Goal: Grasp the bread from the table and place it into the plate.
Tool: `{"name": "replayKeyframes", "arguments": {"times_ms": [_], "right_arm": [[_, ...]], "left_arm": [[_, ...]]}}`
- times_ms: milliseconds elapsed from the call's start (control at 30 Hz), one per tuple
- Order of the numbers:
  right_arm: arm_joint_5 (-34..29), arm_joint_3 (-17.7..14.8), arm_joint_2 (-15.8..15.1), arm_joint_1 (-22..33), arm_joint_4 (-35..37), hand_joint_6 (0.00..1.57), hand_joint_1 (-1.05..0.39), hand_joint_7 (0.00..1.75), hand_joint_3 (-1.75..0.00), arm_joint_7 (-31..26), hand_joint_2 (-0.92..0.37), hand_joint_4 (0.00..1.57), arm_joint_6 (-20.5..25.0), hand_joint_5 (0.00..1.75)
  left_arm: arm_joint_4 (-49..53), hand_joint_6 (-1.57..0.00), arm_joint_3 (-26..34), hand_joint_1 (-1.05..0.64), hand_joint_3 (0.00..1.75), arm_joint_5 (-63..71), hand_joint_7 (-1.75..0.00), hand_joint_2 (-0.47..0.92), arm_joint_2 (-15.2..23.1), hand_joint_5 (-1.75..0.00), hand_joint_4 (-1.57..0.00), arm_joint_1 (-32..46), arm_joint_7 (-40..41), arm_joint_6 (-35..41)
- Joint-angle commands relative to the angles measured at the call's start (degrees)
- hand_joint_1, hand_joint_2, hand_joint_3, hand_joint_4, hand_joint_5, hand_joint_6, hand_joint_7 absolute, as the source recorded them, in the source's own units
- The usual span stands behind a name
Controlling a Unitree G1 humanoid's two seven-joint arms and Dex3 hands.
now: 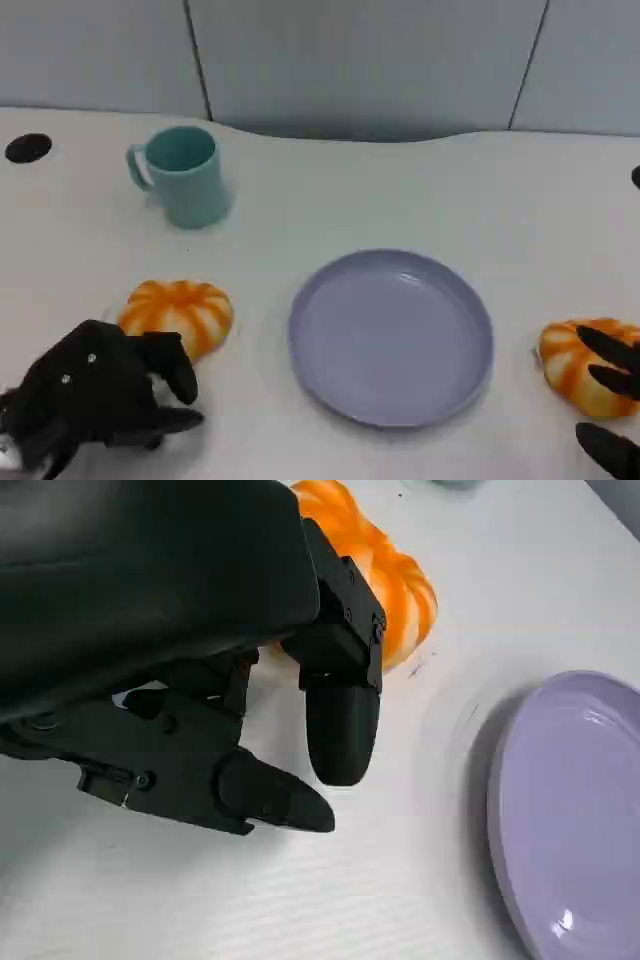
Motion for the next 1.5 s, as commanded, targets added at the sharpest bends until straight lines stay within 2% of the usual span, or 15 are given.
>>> {"name": "replayKeyframes", "arguments": {"times_ms": [33, 500, 633, 800, 933, 1000, 1100, 1200, 1267, 1300, 1367, 1400, 1467, 1500], "right_arm": [[1.3, -0.5, -0.3, 0.1, -0.4, 0.64, -0.34, 0.0, -0.33, 0.0, -0.92, 0.85, 0.1, 0.02], [0.9, -0.4, -0.4, 0.0, -0.4, 0.64, -0.34, 0.0, -0.33, -0.2, -0.92, 0.84, -0.2, 0.01], [0.8, -0.3, -0.2, 0.0, -0.3, 0.64, -0.35, 0.0, -0.33, -0.3, -0.92, 0.87, -0.1, 0.02], [0.5, -0.2, 0.0, -0.1, -0.2, 0.64, -0.35, 0.0, -0.33, -0.6, -0.92, 0.88, -0.4, 0.03], [0.4, -0.2, -0.1, -0.1, -0.5, 0.64, -0.34, 0.0, -0.33, -0.5, -0.92, 0.85, -0.3, 0.01], [0.2, -0.1, 0.1, -0.2, -0.6, 0.63, -0.34, 0.0, -0.33, -0.7, -0.92, 0.85, 0.0, 0.01], [-0.5, 0.0, 0.3, -0.2, -0.6, 0.63, -0.34, 0.0, -0.33, -1.1, -0.92, 0.84, -0.1, 0.01], [-0.6, 0.3, 0.3, -0.3, -0.4, 0.63, -0.33, 0.0, -0.33, -1.2, -0.92, 0.83, -0.7, 0.01], [-0.4, 0.4, 0.4, -0.4, -0.3, 0.63, -0.33, 0.0, -0.34, -1.1, -0.92, 0.84, -0.7, 0.01], [-0.4, 0.4, 0.5, -0.4, -0.4, 0.63, -0.33, 0.0, -0.33, -1.1, -0.92, 0.85, -0.5, 0.01], [-0.5, 0.4, 0.6, -0.4, -0.5, 0.63, -0.34, 0.0, -0.33, -1.1, -0.92, 0.85, -0.3, 0.01], [-0.7, 0.5, 0.5, -0.5, -0.2, 0.63, -0.34, 0.0, -0.33, -1.3, -0.92, 0.85, -0.8, 0.01], [-0.8, 0.6, 0.4, -0.8, 0.4, 0.63, -0.34, 0.0, -0.34, -1.5, -0.92, 0.86, -1.4, 0.02], [-0.7, 0.7, 0.4, -0.8, 0.5, 0.63, -0.34, 0.0, -0.34, -1.5, -0.92, 0.86, -1.6, 0.02]], "left_arm": [[1.1, -0.57, 0.2, -0.29, 0.05, 0.3, -1.75, 0.9, 1.0, -1.75, -0.68, -0.4, -0.1, -1.2], [0.9, -0.56, 0.3, -0.28, 0.05, 0.2, -1.75, 0.9, 0.9, -1.75, -0.67, -0.3, -0.1, -1.5], [2.5, -0.57, 2.3, -0.24, 0.04, -2.3, -1.75, 0.89, -0.7, -1.75, -0.68, 0.1, 0.8, -4.9], [5.1, -0.55, 4.5, -0.22, 0.05, -3.4, -1.75, 0.9, -2.2, -1.75, -0.74, 1.5, 3.2, -20.9], [9.7, -0.53, 4.0, -0.21, 0.05, 1.5, -1.75, 0.9, -1.4, -1.75, -0.76, 0.4, 8.2, -34.9], [10.2, -0.53, 3.2, -0.22, 0.05, 12.1, -1.75, 0.9, 0.7, -1.75, -0.77, -0.8, 17.4, -42.7], [9.6, -0.52, 2.3, -0.26, 0.05, 23.6, -1.75, 0.9, 2.5, -1.75, -0.77, -1.9, 27.6, -46.1], [6.2, -0.44, 1.1, -0.31, 0.04, 33.1, -1.72, 0.91, 5.3, -1.75, -0.65, -3.3, 33.7, -44.5], [4.0, -0.4, 0.2, -0.36, 0.02, 36.6, -1.6, 0.91, 7.0, -1.73, -0.52, -4.1, 34.2, -42.8], [3.0, -0.4, -0.1, -0.39, 0.01, 37.7, -1.46, 0.9, 7.5, -1.69, -0.46, -4.3, 34.0, -41.9], [1.8, -0.41, -0.7, -0.41, 0.01, 38.7, -1.33, 0.9, 8.2, -1.65, -0.41, -4.4, 33.9, -40.6], [0.1, -0.41, -1.9, -0.42, 0.0, 40.5, -1.31, 0.9, 9.2, -1.65, -0.4, -5.9, 30.4, -38.2], [-2.5, -0.4, -4.1, -0.59, 0.0, 43.3, -0.4, 0.89, 10.9, -0.88, -0.22, -8.4, 24.1, -34.0], [-3.5, -0.38, -4.9, -0.63, 0.01, 44.0, -0.21, 0.89, 11.5, -0.72, -0.18, -9.2, 21.9, -32.5]]}}
